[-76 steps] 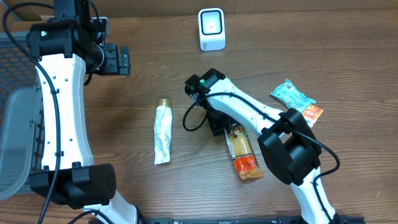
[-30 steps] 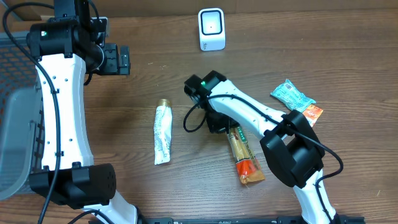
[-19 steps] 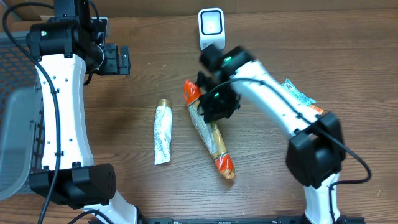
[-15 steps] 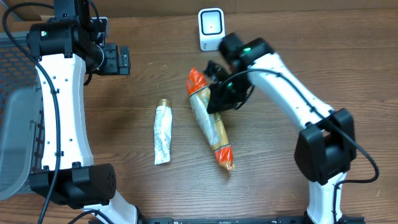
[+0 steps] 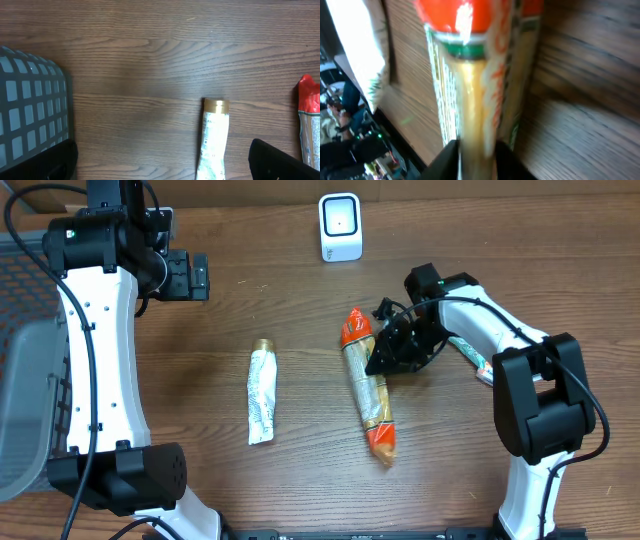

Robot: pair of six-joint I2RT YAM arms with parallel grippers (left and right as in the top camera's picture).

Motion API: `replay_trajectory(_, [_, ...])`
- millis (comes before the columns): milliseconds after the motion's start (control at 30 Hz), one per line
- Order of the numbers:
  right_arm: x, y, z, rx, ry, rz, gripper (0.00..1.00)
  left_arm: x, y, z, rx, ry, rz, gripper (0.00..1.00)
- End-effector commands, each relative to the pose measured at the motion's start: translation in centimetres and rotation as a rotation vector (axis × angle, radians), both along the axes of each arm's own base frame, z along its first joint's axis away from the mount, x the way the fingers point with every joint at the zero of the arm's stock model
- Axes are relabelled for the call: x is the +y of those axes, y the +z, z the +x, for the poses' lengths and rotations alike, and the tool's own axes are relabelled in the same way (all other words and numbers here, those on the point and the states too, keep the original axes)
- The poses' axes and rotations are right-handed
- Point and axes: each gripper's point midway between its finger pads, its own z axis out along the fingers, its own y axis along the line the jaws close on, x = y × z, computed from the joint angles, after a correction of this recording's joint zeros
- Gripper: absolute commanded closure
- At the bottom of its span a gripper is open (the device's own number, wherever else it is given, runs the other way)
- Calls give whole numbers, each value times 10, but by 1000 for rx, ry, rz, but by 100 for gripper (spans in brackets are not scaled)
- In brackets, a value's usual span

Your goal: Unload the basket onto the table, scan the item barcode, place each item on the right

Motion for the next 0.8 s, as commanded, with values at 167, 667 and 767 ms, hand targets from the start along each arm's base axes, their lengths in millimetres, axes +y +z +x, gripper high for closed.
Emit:
replay_trajectory(167, [-22,-16,-2,-23,-17,-137,58,-1,-4,2,11,-22,11,0])
replay_trajectory(667, [-11,-30,-75,176,87,-194,51,-1,-4,2,11,-22,11,0])
replay_trajectory(767, [-10,-35,-73,159,86,-186,82,-1,-4,2,11,-22,11,0])
